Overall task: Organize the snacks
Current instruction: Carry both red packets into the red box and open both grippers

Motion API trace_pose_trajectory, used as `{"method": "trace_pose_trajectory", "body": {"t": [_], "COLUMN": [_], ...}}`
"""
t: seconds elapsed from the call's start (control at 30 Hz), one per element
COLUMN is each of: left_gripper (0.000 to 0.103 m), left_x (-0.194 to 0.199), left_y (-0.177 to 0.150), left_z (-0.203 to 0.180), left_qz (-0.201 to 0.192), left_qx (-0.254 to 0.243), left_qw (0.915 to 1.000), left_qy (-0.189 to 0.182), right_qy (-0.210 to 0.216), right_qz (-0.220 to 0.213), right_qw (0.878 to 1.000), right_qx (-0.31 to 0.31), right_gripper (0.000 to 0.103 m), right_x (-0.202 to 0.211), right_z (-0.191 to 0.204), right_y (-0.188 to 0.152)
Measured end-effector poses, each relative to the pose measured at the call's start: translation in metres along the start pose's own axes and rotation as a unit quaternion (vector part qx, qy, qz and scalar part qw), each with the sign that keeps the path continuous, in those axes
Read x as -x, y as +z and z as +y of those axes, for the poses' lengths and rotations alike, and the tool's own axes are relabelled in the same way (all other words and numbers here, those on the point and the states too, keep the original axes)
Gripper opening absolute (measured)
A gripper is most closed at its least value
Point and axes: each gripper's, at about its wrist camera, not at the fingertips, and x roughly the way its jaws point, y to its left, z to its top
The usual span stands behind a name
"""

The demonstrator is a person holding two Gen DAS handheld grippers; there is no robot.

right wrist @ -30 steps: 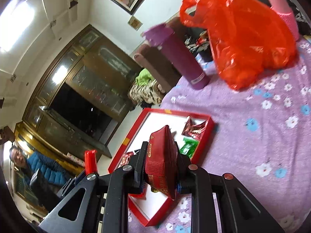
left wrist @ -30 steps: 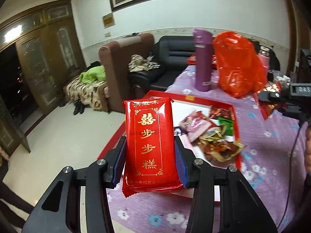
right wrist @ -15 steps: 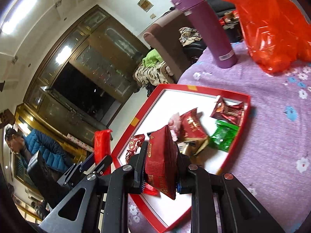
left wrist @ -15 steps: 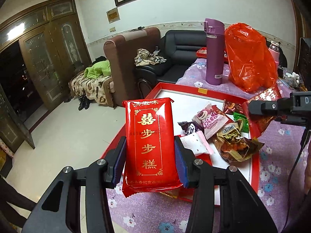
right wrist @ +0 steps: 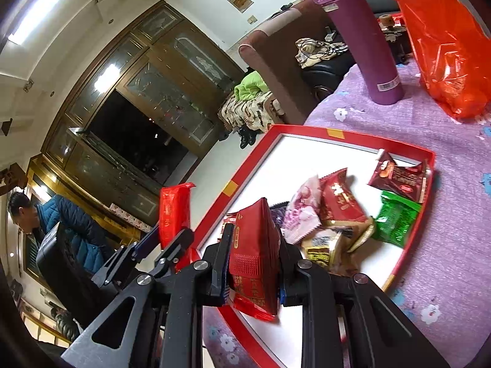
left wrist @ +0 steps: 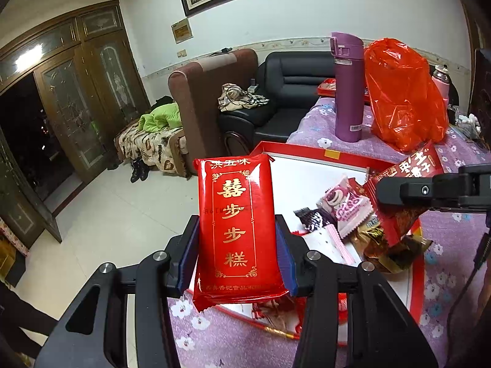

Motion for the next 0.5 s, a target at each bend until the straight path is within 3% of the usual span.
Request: {"method": "trace_pose_trajectory", "body": {"t": [0.2,0.5], "left_gripper": [0.045,0.045], "left_x": [-0.01,-0.026], "left_y": [0.004,0.003], "left_z": [-0.001,-0.004], "left_qz": [-0.001,0.011], "left_qx": [-0.003,-0.006], "left_qw": [0.9999,0.9997], "left_qy": [0.012,0.02], "right_qy": [-0.004,-0.057], "right_qz": [-0.004,0.011], "right_qw": [1.0,0.997], "right_qx": [0.019,0.041], "right_gripper": [0.022,0.023], "right_x": [-0.008,-0.025], "right_z": [0.013,0.006], "right_y": [-0.003,-0.012]}}
